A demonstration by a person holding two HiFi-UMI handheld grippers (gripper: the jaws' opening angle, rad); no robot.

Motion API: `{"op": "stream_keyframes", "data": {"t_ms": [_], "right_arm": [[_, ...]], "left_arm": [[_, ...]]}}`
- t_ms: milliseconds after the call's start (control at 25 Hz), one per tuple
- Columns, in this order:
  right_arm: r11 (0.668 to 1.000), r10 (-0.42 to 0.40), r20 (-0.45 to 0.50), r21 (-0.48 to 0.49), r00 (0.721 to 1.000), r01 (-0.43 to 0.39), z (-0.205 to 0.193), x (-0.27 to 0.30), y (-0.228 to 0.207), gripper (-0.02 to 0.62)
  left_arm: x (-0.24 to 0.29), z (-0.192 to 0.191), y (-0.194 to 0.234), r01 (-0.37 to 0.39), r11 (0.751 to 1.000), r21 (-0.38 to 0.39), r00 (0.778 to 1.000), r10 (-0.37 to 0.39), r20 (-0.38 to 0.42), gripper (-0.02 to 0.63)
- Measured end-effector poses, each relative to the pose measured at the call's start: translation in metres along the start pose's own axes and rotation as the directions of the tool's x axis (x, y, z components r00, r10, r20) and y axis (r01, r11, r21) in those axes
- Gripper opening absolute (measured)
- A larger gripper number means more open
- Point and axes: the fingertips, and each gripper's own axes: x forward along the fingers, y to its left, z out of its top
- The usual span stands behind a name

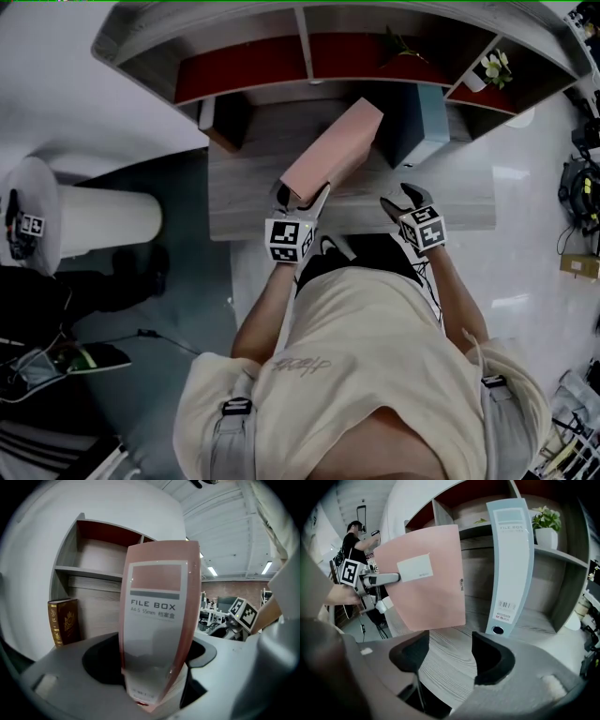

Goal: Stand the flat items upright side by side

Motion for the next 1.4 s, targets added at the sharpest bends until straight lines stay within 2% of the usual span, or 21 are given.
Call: {"op": "stream_keyframes", "data": {"t_ms": [320,520,720,880,1080,1240,1400], "right_arm": [[0.999,0.01,0.007,0.038,1.0,-0.01,-0.013,-0.013,-0.022,0.284],[0.998,0.007,0.015,0.055,1.0,-0.007,-0.02,-0.031,-0.057,0.281],[0.996,0.014,0.017,0.093,1.0,-0.016,-0.037,-0.043,-0.093,0.278],[0.992,0.016,0.044,0.124,0.999,-0.021,-0.043,-0.046,-0.117,0.278],[0.994,0.039,0.041,0.104,0.998,-0.043,-0.056,-0.047,-0.143,0.278],[0.994,0.065,0.039,0.088,0.997,-0.068,-0.057,-0.043,-0.154,0.278],[0.992,0.101,0.027,0.068,0.994,-0.103,-0.057,-0.04,-0.156,0.278]], "left_arm": [[0.038,0.004,-0.024,-0.139,0.989,-0.056,0.989,0.137,-0.048,0.373],[0.066,0.008,-0.039,-0.231,0.967,-0.109,0.971,0.222,-0.084,0.374],[0.095,0.013,-0.056,-0.265,0.956,-0.127,0.962,0.252,-0.107,0.376],[0.112,0.019,-0.066,-0.258,0.954,-0.152,0.963,0.242,-0.115,0.379],[0.128,0.021,-0.09,-0.221,0.959,-0.176,0.973,0.206,-0.101,0.374],[0.141,0.026,-0.105,-0.141,0.967,-0.211,0.989,0.129,-0.066,0.38],[0.145,0.027,-0.116,-0.066,0.967,-0.247,0.997,0.055,-0.048,0.42]]}}
